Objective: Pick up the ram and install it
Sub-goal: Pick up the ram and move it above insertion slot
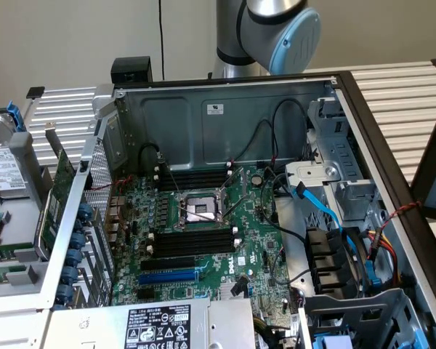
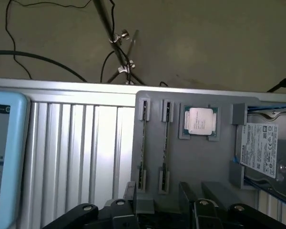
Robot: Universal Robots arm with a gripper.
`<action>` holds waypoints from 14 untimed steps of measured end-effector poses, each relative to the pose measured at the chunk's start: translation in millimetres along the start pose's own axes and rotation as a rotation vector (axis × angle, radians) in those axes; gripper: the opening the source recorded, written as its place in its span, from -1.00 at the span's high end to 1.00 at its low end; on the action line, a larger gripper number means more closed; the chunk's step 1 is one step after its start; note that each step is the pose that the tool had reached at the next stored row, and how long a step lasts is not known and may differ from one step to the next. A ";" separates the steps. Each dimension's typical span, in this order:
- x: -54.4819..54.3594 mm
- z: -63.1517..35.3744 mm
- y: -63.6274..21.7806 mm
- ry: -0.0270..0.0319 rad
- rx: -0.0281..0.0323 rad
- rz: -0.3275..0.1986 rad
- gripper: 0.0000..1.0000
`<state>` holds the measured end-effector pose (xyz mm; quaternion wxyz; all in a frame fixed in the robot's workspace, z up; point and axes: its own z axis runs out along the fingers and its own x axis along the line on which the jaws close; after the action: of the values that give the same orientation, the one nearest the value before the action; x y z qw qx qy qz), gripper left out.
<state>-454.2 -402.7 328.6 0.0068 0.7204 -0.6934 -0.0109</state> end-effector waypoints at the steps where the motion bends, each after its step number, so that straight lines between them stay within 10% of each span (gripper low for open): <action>1: 0.0 1.9 -0.6 -0.0002 0.0002 0.002 0.04; 14: 0.2 23.2 -2.5 0.0034 0.0002 0.035 0.04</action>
<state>-452.3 -402.7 305.3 0.0081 0.7083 -0.7058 -0.0095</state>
